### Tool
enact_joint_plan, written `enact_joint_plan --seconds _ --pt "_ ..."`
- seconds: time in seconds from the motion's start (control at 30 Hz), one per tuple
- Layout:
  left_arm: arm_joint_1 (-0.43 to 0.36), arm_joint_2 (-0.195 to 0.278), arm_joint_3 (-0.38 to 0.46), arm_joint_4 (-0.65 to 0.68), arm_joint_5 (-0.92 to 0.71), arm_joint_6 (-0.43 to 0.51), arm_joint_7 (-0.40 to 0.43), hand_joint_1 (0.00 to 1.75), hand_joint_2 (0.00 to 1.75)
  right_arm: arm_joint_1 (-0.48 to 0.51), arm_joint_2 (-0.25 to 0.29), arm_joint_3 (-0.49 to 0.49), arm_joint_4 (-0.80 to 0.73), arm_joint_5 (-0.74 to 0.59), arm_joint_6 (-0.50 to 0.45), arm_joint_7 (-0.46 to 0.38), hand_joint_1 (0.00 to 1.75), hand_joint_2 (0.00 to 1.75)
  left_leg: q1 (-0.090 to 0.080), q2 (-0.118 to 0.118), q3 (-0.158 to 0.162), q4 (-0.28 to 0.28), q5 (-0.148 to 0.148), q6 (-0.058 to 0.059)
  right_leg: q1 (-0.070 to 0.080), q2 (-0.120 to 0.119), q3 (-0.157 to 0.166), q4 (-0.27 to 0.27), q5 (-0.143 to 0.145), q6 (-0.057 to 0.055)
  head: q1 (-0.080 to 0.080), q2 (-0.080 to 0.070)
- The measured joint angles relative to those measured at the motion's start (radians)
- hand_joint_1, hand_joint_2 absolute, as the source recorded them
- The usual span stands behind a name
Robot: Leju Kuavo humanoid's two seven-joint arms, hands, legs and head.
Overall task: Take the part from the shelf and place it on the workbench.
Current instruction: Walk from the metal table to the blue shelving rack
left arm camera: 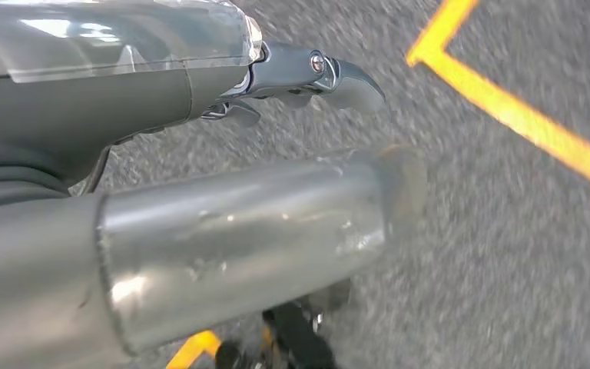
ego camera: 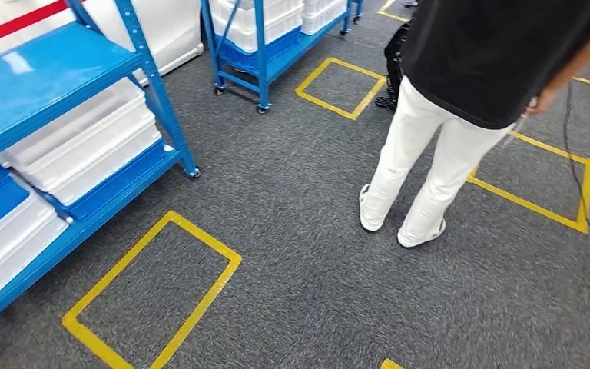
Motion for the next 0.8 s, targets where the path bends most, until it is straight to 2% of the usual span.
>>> enact_joint_plan --seconds 0.03,0.07,0.13,0.17,0.2,0.27,0.3,0.37,0.4,0.43,0.47,0.5,0.53,0.57,0.63,0.67,0.7,0.73,0.77,0.8 --pt "0.001 0.000 0.001 0.001 -0.001 0.000 0.000 0.00 0.00 0.000 0.000 -0.004 0.002 0.004 0.001 -0.003 0.00 0.00 0.000 -0.016 0.000 0.002 -0.001 -0.001 -0.002 0.002 0.005 -0.019 0.027 -0.001 0.000 0.000" --pt "0.001 0.000 0.002 0.002 -0.002 0.001 0.000 0.00 0.00 -0.001 0.000 -0.007 0.004 0.007 0.001 -0.005 0.00 0.00 0.000 -0.031 0.001 0.005 -0.002 -0.003 -0.004 0.010 0.028 -0.076 0.069 -0.002 0.000 0.000" --pt "0.000 0.000 0.004 0.006 -0.004 0.001 0.000 0.00 0.00 -0.002 0.000 -0.013 0.007 0.011 0.001 -0.006 0.00 0.00 0.001 -0.058 -0.001 0.012 -0.005 -0.010 -0.007 0.051 0.082 -0.209 0.135 -0.005 0.000 0.000" --pt "-0.001 0.000 0.004 0.007 -0.005 0.001 0.000 0.00 0.00 -0.003 0.000 -0.016 0.009 0.012 0.001 -0.007 0.00 0.00 0.000 -0.069 -0.004 0.015 -0.005 -0.016 -0.007 0.067 0.097 -0.249 0.149 -0.007 0.000 0.000" --pt "-0.001 0.000 0.006 0.008 -0.006 0.001 -0.001 0.00 0.00 -0.005 0.000 -0.018 0.010 0.012 0.001 -0.008 0.00 0.00 0.000 -0.079 -0.008 0.016 -0.005 -0.023 -0.005 0.075 0.102 -0.264 0.151 -0.008 0.000 0.000" --pt "0.000 0.000 0.009 0.010 -0.009 0.002 -0.001 0.00 0.00 -0.009 0.000 -0.021 0.013 0.012 0.001 -0.009 0.00 0.00 0.002 -0.098 -0.015 0.014 -0.001 -0.038 -0.002 0.058 0.102 -0.267 0.153 -0.015 0.000 0.000" --pt "0.002 0.001 0.011 0.012 -0.009 0.003 -0.001 0.00 0.00 -0.011 0.000 -0.022 0.014 0.013 0.001 -0.008 0.00 0.00 0.003 -0.090 -0.018 0.019 -0.005 -0.043 -0.003 0.046 0.104 -0.271 0.156 -0.022 0.000 0.000" --pt "0.001 0.004 0.015 0.014 -0.010 0.004 -0.001 0.00 0.00 -0.011 0.000 -0.023 0.015 0.013 0.001 -0.009 0.00 0.00 0.001 -0.039 -0.044 0.074 -0.043 -0.051 -0.004 0.020 0.105 -0.279 0.161 -0.037 0.000 0.000" --pt "-0.002 0.005 0.016 0.016 -0.011 0.004 -0.001 0.00 0.00 -0.011 0.000 -0.025 0.016 0.014 0.001 -0.009 0.00 0.00 0.000 -0.005 -0.072 0.135 -0.079 -0.054 -0.003 0.004 0.104 -0.281 0.161 -0.043 0.000 0.000" --pt "-0.004 0.005 0.016 0.017 -0.012 0.004 -0.001 0.00 0.00 -0.010 0.000 -0.027 0.018 0.015 0.001 -0.009 0.00 0.00 0.000 0.014 -0.105 0.205 -0.115 -0.057 0.000 -0.011 0.103 -0.281 0.161 -0.046 0.000 0.000" --pt "-0.006 0.005 0.016 0.019 -0.012 0.005 -0.002 0.00 0.00 -0.011 0.000 -0.029 0.020 0.018 0.002 -0.010 0.00 0.00 0.001 0.022 -0.134 0.267 -0.139 -0.059 0.002 -0.027 0.102 -0.281 0.160 -0.047 0.000 0.000" --pt "-0.006 0.006 0.017 0.021 -0.013 0.007 -0.002 0.00 0.00 -0.011 0.000 -0.032 0.022 0.022 0.003 -0.012 0.00 0.00 0.001 0.027 -0.149 0.304 -0.147 -0.060 0.004 -0.044 0.102 -0.281 0.159 -0.048 0.000 0.000" --pt "-0.005 0.007 0.017 0.023 -0.014 0.009 -0.003 0.00 0.00 -0.013 0.000 -0.034 0.024 0.026 0.004 -0.014 0.00 0.00 0.001 0.030 -0.141 0.295 -0.132 -0.060 0.005 -0.058 0.103 -0.281 0.158 -0.047 0.000 0.000" --pt "-0.004 0.009 0.018 0.024 -0.014 0.010 -0.004 0.00 0.00 -0.015 0.000 -0.036 0.026 0.029 0.005 -0.016 0.00 0.00 0.001 0.037 -0.113 0.247 -0.103 -0.059 0.006 -0.072 0.105 -0.281 0.156 -0.046 0.000 0.000" --pt "-0.005 0.012 0.018 0.027 -0.016 0.013 -0.008 0.00 0.00 -0.020 0.000 -0.039 0.030 0.037 0.006 -0.022 0.00 0.00 -0.004 0.082 -0.030 0.099 -0.043 -0.049 0.009 -0.094 0.112 -0.279 0.152 -0.040 -0.001 0.000" --pt "-0.007 0.014 0.018 0.029 -0.017 0.014 -0.010 0.00 0.00 -0.022 0.001 -0.042 0.032 0.040 0.006 -0.024 0.00 0.00 -0.007 0.102 -0.003 0.047 -0.028 -0.042 0.011 -0.103 0.115 -0.279 0.149 -0.036 0.000 0.000" --pt "-0.009 0.015 0.018 0.031 -0.018 0.015 -0.011 0.00 0.00 -0.024 0.001 -0.045 0.035 0.044 0.006 -0.026 0.00 0.00 -0.010 0.115 0.010 0.020 -0.024 -0.035 0.013 -0.113 0.119 -0.278 0.147 -0.031 0.000 0.000" --pt "-0.010 0.016 0.018 0.033 -0.019 0.016 -0.012 0.00 0.00 -0.027 0.001 -0.048 0.036 0.046 0.006 -0.026 0.00 0.00 -0.013 0.112 0.010 0.013 -0.026 -0.030 0.014 -0.122 0.121 -0.279 0.146 -0.026 0.000 0.000" --pt "-0.009 0.017 0.019 0.035 -0.019 0.017 -0.012 0.00 0.00 -0.031 0.001 -0.050 0.038 0.047 0.006 -0.027 0.00 0.00 -0.012 0.098 0.009 0.011 -0.023 -0.024 0.014 -0.132 0.125 -0.280 0.145 -0.020 0.000 0.000" --pt "-0.007 0.017 0.019 0.037 -0.019 0.017 -0.013 0.00 0.00 -0.034 0.001 -0.051 0.039 0.048 0.006 -0.027 0.00 0.00 -0.010 0.087 0.010 0.006 -0.019 -0.019 0.013 -0.127 0.128 -0.276 0.140 -0.014 0.000 0.000"
